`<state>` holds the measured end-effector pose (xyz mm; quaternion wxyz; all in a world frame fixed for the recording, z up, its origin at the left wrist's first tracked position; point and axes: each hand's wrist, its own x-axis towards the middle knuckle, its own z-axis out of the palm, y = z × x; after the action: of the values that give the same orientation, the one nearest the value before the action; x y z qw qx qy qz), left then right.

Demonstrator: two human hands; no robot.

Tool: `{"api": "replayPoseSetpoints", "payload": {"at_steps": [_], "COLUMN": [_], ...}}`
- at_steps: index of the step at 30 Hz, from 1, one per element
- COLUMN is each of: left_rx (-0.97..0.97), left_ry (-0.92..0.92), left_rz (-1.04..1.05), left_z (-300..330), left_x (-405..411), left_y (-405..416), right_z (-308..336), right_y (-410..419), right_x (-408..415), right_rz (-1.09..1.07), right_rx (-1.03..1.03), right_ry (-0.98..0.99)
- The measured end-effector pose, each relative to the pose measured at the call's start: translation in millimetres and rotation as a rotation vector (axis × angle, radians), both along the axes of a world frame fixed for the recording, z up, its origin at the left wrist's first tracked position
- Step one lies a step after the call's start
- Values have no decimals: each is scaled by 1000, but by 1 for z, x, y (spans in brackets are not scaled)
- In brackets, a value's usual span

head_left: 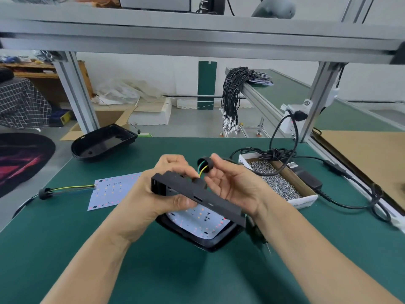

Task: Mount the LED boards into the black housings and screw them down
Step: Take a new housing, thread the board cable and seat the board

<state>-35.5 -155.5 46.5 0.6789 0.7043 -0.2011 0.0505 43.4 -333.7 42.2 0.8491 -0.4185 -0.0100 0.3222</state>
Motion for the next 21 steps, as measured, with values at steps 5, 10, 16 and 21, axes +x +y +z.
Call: {"api": "replayPoseSetpoints", "payload": {"at_steps": [5,10,16,21], "left_rx": [62,36,1,-80], "left_ry": [5,60,17,75], "left_rz": [-194,-164,-142,-127], "left_z": [9,7,7,3], "left_x": [3,8,10,15], "left_y": [0,-1,-2,-4], "right_z": [-10,-11,-7,-5], "right_y": [6,9,14,23], "right_x": [-4,-5,-10,-21], "right_rz": [-5,-16,-115,-161], "right_rx": [-103,12,12,-28], "right_ry": [-92,-50,-135,-155]}}
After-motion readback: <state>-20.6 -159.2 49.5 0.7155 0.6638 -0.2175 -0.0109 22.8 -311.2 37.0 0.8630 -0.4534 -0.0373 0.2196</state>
